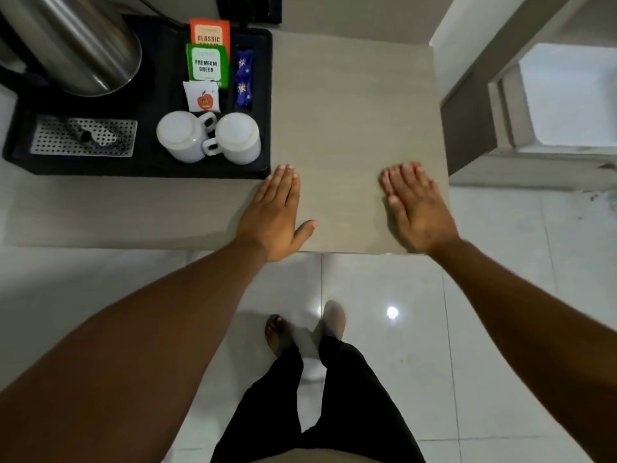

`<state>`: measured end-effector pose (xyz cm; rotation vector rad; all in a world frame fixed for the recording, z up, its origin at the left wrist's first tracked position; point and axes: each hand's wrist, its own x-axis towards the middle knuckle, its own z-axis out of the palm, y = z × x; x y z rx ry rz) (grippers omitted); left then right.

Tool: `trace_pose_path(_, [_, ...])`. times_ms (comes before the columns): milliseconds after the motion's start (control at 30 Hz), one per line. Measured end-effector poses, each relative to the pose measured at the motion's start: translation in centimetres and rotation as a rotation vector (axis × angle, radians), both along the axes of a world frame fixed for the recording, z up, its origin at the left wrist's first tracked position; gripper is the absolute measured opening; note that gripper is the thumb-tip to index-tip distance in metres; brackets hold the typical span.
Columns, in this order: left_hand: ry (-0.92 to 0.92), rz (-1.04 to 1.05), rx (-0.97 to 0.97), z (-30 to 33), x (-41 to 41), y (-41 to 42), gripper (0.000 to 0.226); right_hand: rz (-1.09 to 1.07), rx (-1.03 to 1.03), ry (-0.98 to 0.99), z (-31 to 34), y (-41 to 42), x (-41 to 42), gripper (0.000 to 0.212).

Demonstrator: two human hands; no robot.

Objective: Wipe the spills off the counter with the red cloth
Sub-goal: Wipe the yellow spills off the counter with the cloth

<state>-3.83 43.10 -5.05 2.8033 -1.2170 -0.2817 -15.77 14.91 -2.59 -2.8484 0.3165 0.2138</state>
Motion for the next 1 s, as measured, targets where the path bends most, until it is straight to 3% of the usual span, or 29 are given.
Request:
trace_pose_path(167, [0.003,-0.015,-0.013,0.2,0.1,0.2,0.092,-0.073,0.029,-0.024,0.1,4.7,6.1,0.061])
trace_pose_path(333, [0.007,-0.015,-0.017,0.2,0.0,0.3,0.093,0.014,0.047,-0.044,-0.3,11.8,0.3,0.056])
trace_pose_path(500, [0.017,-0.019,-0.001,0.1,0.1,0.0,0.093,-0.241,0.008,0.03,0.0,3.8,-3.7,0.06])
trace_pose_path(667, [0.0,-0.034,0.012,-0.3,0.4,0.0,0.095,-0.337,-0.011,0.028,0.2,-0.7,4.3,0.06])
trace_pose_path(767, [-0.002,-0.046,0.004,-0.3,0.5,-0.1,0.096,-0.215,0.015,-0.009,0.1,3.3,6.7,0.06])
trace_pose_path(867, [-0.011,-0.047,-0.026,-0.4,0.5,0.1,0.095,-0.009,0.035,-0.037,-0.3,7.7,3.7,0.058])
trace_pose_path(1000, [-0.006,-0.045,-0.025,-0.6,0.5,0.0,0.094,-0.029,0.066,-0.021,-0.4,4.2,1.2,0.058])
